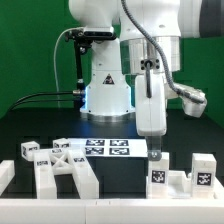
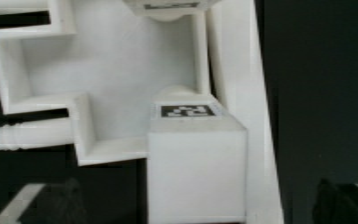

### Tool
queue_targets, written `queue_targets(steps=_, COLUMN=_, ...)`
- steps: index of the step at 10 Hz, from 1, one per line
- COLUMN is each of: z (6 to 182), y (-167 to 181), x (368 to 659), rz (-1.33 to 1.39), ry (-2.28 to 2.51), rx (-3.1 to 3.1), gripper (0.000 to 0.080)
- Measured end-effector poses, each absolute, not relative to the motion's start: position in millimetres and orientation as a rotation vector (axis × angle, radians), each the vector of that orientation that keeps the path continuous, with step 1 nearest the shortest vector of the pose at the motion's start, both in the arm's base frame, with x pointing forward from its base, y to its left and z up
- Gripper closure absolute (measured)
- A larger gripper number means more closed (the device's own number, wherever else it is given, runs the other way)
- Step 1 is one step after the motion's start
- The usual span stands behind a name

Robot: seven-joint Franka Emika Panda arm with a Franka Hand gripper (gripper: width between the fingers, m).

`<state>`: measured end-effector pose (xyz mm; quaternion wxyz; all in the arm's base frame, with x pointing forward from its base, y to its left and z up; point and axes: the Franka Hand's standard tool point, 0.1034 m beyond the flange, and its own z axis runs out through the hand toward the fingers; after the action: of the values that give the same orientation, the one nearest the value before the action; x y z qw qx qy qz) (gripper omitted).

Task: Assemble chair

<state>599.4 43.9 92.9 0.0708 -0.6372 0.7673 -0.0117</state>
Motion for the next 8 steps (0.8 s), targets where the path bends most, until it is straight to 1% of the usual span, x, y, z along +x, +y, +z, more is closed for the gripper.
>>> queue_targets(steps=2, z=101.1, y=47, x=599, rz=-0.092, ry=2.081, rx=-2.131, gripper=0.0151)
queue_targets(steps=3, z=101.5, y=48, x=590, rz=-0.13, ry=1.992, rx=-2.208, gripper=0.0151)
queue_targets(steps=5, z=98.5, y=64, x=570, rz=-0.149, ry=1.704, rx=-2.48, gripper=0.0151)
queue_targets(steps=6, z=93.6, y=67, x=564, rz=-0.172, ry=1.623, rx=-2.551, gripper=0.0151)
queue_targets(steps=8, z=93.5, y=65, x=565, rz=-0.183, ry=1.435, rx=-2.672, gripper=0.0151)
